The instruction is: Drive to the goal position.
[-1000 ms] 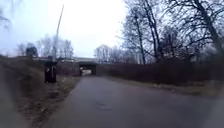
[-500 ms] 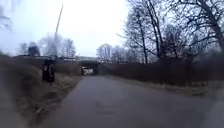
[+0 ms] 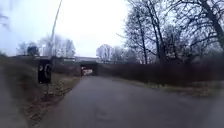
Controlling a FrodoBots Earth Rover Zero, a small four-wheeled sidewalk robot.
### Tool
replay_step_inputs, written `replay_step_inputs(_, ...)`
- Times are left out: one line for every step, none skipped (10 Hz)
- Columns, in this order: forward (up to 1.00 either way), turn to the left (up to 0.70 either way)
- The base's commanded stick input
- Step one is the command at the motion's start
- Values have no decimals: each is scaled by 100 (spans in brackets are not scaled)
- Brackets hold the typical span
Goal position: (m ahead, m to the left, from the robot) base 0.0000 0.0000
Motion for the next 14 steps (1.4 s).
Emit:
replay_step_inputs(45,27)
replay_step_inputs(45,27)
replay_step_inputs(45,27)
replay_step_inputs(45,27)
replay_step_inputs(45,27)
replay_step_inputs(45,27)
replay_step_inputs(70,14)
replay_step_inputs(70,14)
replay_step_inputs(70,14)
replay_step_inputs(70,14)
replay_step_inputs(70,14)
replay_step_inputs(70,14)
replay_step_inputs(70,14)
replay_step_inputs(70,14)
